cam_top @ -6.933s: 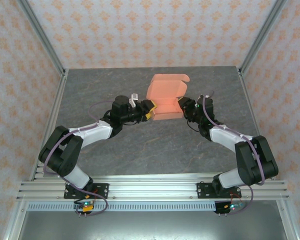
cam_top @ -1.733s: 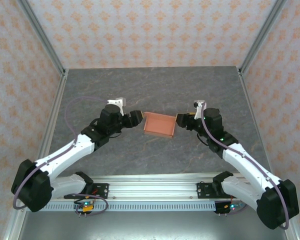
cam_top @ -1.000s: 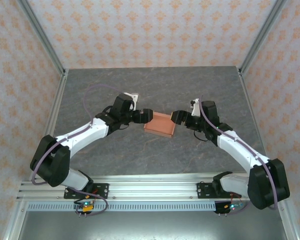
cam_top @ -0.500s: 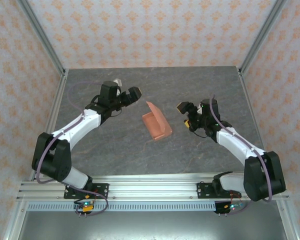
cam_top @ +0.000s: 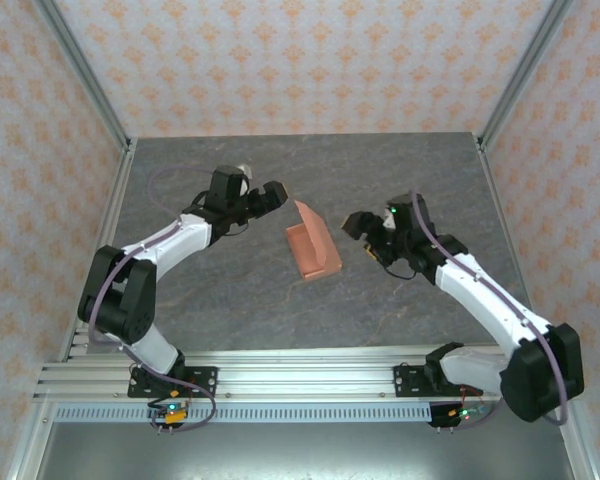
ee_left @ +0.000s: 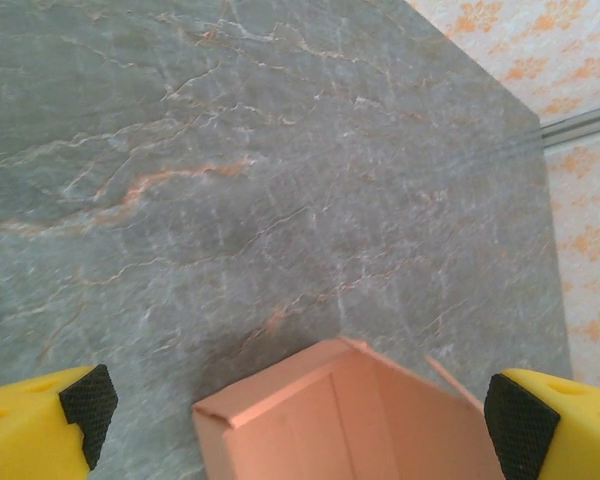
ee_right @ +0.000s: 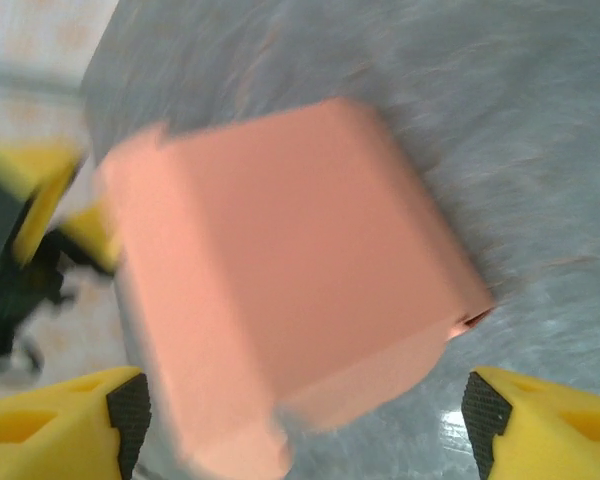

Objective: Fold the paper box

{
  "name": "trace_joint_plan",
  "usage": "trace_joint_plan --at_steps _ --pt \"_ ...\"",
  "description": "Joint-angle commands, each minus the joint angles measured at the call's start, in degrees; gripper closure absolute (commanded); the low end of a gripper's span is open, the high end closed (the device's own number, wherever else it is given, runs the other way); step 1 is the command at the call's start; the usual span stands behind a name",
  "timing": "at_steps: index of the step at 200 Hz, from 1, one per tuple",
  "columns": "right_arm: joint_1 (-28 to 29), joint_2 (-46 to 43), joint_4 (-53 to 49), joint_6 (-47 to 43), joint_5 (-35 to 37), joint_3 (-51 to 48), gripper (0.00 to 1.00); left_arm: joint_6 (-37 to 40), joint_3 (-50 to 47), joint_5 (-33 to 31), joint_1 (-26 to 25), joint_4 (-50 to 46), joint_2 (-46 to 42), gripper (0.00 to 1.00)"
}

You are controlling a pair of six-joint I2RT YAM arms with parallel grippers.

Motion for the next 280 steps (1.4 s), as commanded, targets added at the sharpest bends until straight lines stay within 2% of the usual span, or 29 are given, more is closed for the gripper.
trace_joint_plan --at_steps 1,25,36,52,80,98,109,130,174,202,228,247,258,280 --pt "9.5 0.2 -12.7 -22.4 14.7 8.4 0.15 3.4 -1.4 -4.9 0.1 -3.1 -5.7 0.02" --pt "15.6 7.1 -15.7 -31.7 23.9 14.4 0.14 4.2 0.3 -14.7 0.5 -13.4 -8.7 0.00" --pt "17.5 11.0 -16.7 -34.5 25.4 17.5 0.14 4.7 0.8 -18.1 1.0 -16.6 -9.7 0.00" --pt "19.6 17.4 -19.8 -36.8 26.0 23.1 0.14 5.1 -0.3 -19.9 1.8 -17.4 -11.4 0.00" --pt "21.0 24.8 -23.0 -37.8 27.7 28.2 0.16 5.2 -2.8 -20.7 2.5 -17.1 -13.4 0.00" --pt "21.0 26.3 -25.8 -37.3 36.0 29.3 0.16 5.2 -4.2 -21.0 2.7 -16.6 -14.1 0.00" --pt "20.9 26.1 -27.4 -37.2 41.6 29.3 0.16 5.0 -5.0 -20.8 2.6 -15.9 -14.3 0.00" --pt "19.8 24.2 -29.5 -35.8 47.2 28.2 0.14 4.6 -5.8 -19.0 2.6 -13.9 -14.2 0.00" --pt "17.2 16.9 -27.9 -35.2 51.7 22.3 0.11 2.6 -12.8 -11.0 2.4 -0.1 -17.3 0.02" --pt "13.9 12.0 -24.8 -34.1 49.0 19.2 0.11 5.3 -13.8 -7.5 -0.2 2.8 -18.2 0.04" --pt "11.3 8.5 -20.7 -32.9 44.3 16.4 0.10 11.8 -14.6 -6.7 -5.2 4.0 -19.1 0.04" --pt "9.5 6.5 -19.2 -29.0 39.8 15.2 0.10 13.1 -15.5 -5.9 -6.6 4.8 -19.2 0.04" --pt "7.8 4.4 -18.0 -25.5 35.1 13.4 0.10 13.2 -16.3 -4.8 -6.8 5.8 -19.1 0.04" --pt "2.8 -2.1 -12.8 -21.9 19.8 7.2 0.11 14.5 -17.1 -2.6 -6.9 5.3 -19.4 0.04"
